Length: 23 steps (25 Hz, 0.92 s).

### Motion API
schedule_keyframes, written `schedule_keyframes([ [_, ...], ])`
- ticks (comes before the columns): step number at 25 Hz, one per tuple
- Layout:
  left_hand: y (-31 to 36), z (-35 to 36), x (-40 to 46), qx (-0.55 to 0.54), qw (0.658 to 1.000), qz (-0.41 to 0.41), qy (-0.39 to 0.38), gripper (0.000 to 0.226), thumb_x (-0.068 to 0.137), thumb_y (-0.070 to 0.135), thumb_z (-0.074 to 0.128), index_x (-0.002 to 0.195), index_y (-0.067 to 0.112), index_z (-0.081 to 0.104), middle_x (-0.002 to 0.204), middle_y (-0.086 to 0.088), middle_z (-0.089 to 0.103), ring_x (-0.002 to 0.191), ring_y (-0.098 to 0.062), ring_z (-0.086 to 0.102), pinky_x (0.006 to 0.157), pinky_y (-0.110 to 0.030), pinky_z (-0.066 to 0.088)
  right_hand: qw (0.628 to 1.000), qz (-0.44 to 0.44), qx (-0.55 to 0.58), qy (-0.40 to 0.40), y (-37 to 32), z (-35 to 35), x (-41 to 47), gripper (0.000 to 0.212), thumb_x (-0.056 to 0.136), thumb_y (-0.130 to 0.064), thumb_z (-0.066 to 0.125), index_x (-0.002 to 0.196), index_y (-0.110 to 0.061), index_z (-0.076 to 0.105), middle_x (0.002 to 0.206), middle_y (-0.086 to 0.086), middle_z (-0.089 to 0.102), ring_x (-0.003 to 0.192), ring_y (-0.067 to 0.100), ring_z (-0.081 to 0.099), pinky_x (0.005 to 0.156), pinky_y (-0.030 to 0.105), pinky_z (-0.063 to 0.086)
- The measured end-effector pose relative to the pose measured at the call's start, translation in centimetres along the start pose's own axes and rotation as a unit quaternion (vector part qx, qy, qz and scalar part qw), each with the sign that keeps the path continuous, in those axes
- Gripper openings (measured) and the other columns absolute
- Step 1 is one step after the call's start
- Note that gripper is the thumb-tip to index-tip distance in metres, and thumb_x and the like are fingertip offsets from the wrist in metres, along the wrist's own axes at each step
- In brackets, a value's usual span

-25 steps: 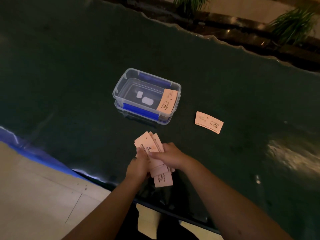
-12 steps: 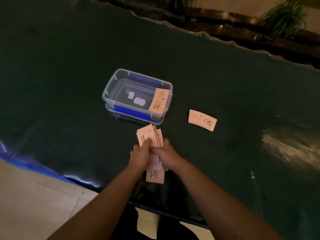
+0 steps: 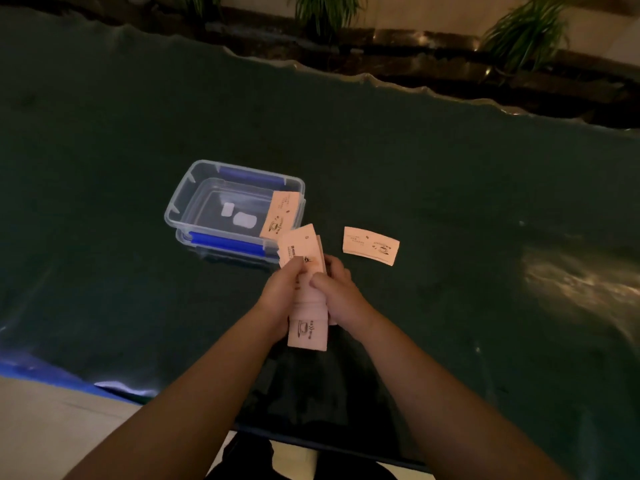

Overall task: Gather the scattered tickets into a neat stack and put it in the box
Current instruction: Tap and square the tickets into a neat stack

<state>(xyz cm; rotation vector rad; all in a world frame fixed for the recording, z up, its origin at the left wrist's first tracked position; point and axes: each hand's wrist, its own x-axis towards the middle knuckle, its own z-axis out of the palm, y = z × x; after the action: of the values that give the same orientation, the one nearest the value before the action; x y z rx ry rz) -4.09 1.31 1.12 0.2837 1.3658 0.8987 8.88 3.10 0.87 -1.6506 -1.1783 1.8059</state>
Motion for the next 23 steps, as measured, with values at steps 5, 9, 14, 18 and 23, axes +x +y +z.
schedule_keyframes([
  [5, 1.2, 4.9, -0.5, -0.121, 0.992, 0.011, -0.029, 0.028, 0.092, 0.039, 0.064, 0.119, 0.032, 0.06, 0.095, -0.013, 0.082, 0.088, -0.034, 0.08, 0.07, -0.054, 0.064, 0.985, -0.004, 0.17, 0.012, -1.3, -6.7, -2.6, 0.057, 0.092, -0.048, 0.07, 0.145, -0.028, 0.059, 0.129, 0.008, 0.076, 0.112, 0.027, 0.078, 0.088, 0.045, 0.065],
  [9, 0.7, 8.5, -1.1, -0.211, 0.975, 0.06, -0.039, 0.023, 0.095, 0.03, 0.065, 0.116, 0.028, 0.06, 0.095, -0.011, 0.083, 0.091, -0.032, 0.08, 0.087, -0.057, 0.059, 0.902, -0.045, 0.429, 0.036, 0.2, -8.9, -5.4, 0.061, 0.098, -0.047, 0.064, 0.146, -0.009, 0.061, 0.137, 0.021, 0.074, 0.131, 0.04, 0.068, 0.111, 0.059, 0.053],
  [14, -1.7, 11.3, -2.0, -0.189, 0.976, 0.091, -0.063, 0.027, 0.092, 0.018, 0.07, 0.119, 0.018, 0.067, 0.106, -0.013, 0.081, 0.106, -0.031, 0.076, 0.094, -0.053, 0.059, 0.91, -0.071, 0.398, 0.095, 0.9, -9.8, -6.0, 0.067, 0.086, -0.02, 0.088, 0.145, -0.019, 0.057, 0.127, 0.012, 0.08, 0.117, 0.029, 0.078, 0.102, 0.056, 0.062],
  [18, -1.7, 10.5, -1.6, -0.148, 0.98, 0.087, -0.096, 0.057, 0.079, 0.009, 0.081, 0.132, 0.017, 0.062, 0.122, -0.016, 0.076, 0.113, -0.033, 0.073, 0.095, -0.054, 0.059, 0.931, -0.038, 0.348, 0.1, 0.5, -12.3, -5.3, 0.05, 0.088, -0.011, 0.085, 0.134, -0.018, 0.067, 0.115, 0.008, 0.085, 0.109, 0.026, 0.081, 0.093, 0.048, 0.065],
  [23, 1.4, 8.8, 1.3, -0.085, 0.99, 0.006, -0.114, 0.047, 0.082, 0.021, 0.081, 0.126, 0.011, 0.067, 0.116, -0.017, 0.078, 0.11, -0.034, 0.074, 0.096, -0.051, 0.058, 0.954, 0.019, 0.277, 0.114, -0.4, -14.4, -2.4, 0.036, 0.085, -0.015, 0.087, 0.12, -0.015, 0.078, 0.11, 0.006, 0.086, 0.106, 0.025, 0.08, 0.096, 0.047, 0.061],
])
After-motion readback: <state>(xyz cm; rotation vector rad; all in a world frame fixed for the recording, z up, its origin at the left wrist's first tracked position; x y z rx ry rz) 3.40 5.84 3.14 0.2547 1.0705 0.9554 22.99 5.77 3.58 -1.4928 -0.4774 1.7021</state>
